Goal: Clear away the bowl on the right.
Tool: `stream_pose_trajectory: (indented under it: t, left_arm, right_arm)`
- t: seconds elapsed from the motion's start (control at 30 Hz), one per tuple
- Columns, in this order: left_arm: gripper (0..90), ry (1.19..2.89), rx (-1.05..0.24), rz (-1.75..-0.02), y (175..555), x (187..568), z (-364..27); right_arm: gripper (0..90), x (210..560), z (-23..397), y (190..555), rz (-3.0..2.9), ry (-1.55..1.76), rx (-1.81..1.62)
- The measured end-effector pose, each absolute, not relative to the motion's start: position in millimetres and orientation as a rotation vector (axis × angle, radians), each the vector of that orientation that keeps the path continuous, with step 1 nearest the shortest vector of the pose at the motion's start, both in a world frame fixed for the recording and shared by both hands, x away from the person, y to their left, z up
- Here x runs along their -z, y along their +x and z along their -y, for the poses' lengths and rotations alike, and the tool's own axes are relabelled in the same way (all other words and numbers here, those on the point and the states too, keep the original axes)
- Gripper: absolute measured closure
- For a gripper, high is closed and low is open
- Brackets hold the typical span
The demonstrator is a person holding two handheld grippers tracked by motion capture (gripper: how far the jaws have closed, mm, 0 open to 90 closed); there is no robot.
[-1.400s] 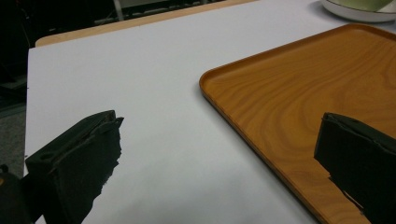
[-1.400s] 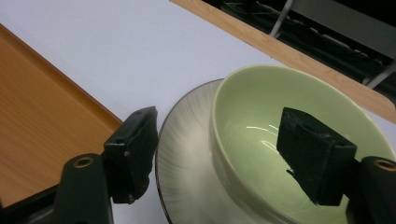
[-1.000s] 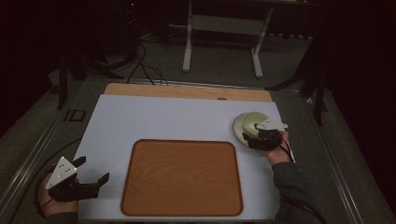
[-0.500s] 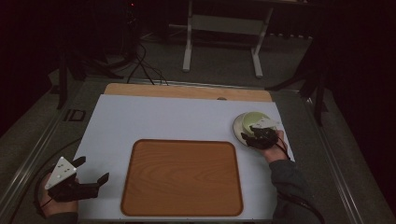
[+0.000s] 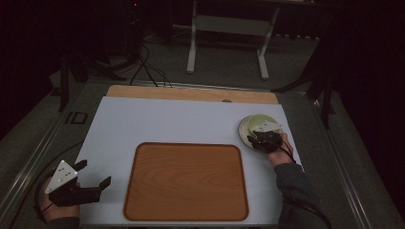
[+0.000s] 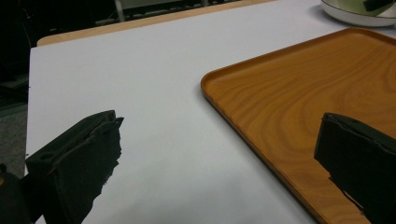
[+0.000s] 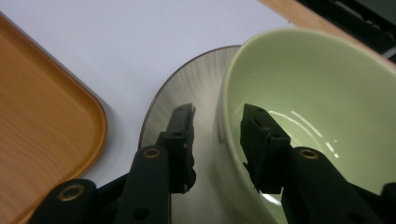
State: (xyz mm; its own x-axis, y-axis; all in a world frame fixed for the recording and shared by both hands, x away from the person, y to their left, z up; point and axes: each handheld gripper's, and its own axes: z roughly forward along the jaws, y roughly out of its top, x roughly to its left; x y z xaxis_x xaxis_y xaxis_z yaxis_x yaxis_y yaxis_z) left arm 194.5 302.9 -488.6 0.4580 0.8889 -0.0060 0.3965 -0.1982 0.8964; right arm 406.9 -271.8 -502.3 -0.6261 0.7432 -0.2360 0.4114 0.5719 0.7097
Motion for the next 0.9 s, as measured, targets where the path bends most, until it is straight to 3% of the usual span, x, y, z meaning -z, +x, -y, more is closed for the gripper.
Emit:
stream_pose_trajectory:
  t: [0.43, 0.9]
  left_arm:
    - [0.4, 1.782, -0.671, -1.100, 194.4, 488.9, -304.7]
    - [0.4, 1.777, -0.672, -1.107, 194.4, 489.2, -305.3]
  right_arm:
    - [82.9, 503.1, 266.6, 412.0, -2.337, 0.908, -0.749]
    - [83.5, 499.2, 266.1, 405.3, -2.351, 0.835, -0.723]
